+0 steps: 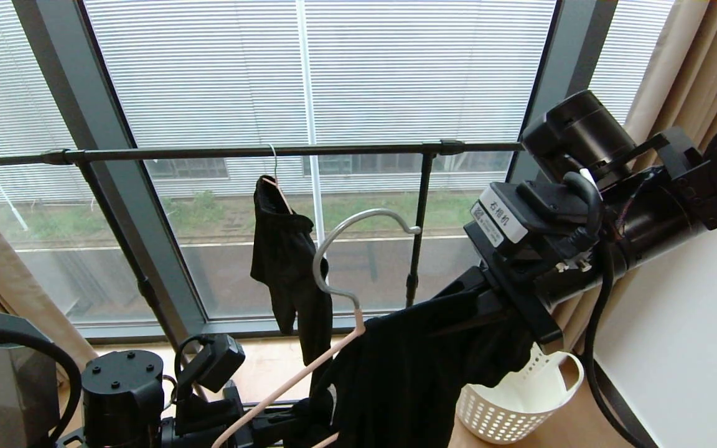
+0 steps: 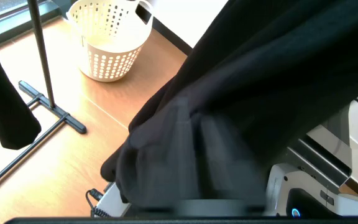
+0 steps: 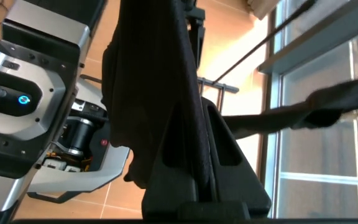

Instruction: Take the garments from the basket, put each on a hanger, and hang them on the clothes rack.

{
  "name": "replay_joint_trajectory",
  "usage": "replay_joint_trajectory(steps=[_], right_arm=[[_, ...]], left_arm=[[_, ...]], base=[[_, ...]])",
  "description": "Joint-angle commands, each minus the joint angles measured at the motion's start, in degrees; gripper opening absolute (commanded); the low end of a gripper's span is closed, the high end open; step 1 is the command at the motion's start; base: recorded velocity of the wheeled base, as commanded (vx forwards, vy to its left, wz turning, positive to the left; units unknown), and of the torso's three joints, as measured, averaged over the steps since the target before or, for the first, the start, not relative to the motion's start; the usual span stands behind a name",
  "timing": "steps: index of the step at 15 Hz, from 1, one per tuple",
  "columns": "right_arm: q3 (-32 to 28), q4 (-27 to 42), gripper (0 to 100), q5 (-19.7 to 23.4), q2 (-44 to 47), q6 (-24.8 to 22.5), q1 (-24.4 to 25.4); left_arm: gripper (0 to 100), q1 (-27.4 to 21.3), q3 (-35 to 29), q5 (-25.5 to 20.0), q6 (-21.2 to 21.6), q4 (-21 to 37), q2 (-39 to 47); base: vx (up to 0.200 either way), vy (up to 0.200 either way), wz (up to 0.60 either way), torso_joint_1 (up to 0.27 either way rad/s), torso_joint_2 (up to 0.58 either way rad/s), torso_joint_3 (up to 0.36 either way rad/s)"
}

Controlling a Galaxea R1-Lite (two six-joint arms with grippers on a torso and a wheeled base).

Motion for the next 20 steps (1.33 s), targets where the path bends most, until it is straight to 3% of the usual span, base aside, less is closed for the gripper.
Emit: replay_joint_trajectory(steps=[1, 4, 8, 9, 14, 18, 20], right_arm=[[1.6, -0.1, 0, 1.5, -1.6, 0.0, -4.0], [3.6, -1.3, 0, 1.7, -2.5, -0.2, -10.8], [12.0, -8.9, 0, 0.3, -3.1, -0.4, -15.9], [16.2, -13.7, 0, 0.1, -3.0, -0.3, -17.3], [24.4, -25.2, 0, -1.1, -3.1, -0.1, -21.6], [35.4, -41.1, 0, -1.8, -2.7, 0.0, -23.5], [37.8, -43.7, 0, -1.9, -2.7, 0.0, -24.0]], left_arm=[[0, 1.4, -0.3, -0.1, 0.0, -0.1, -0.3], [0, 2.7, -0.6, -0.1, 0.0, -0.1, -1.2], [0, 4.2, -0.8, -0.1, -0.2, -0.1, -2.8], [0, 4.6, -0.9, -0.1, -0.2, -0.1, -3.3], [0, 5.2, -1.0, -0.1, -0.2, -0.1, -3.7], [0, 5.9, -1.4, -0.1, -0.2, -0.1, -3.7], [0, 6.1, -1.6, -0.1, -0.2, -0.1, -3.6]], base=[[0.0, 0.0, 0.0, 0.0, 0.0, 0.0], [0.0, 0.0, 0.0, 0.0, 0.0, 0.0], [0.0, 0.0, 0.0, 0.0, 0.0, 0.0], [0.0, 0.0, 0.0, 0.0, 0.0, 0.0], [0.0, 0.0, 0.0, 0.0, 0.0, 0.0], [0.0, 0.0, 0.0, 0.0, 0.0, 0.0], [0.0, 0.0, 0.0, 0.0, 0.0, 0.0]])
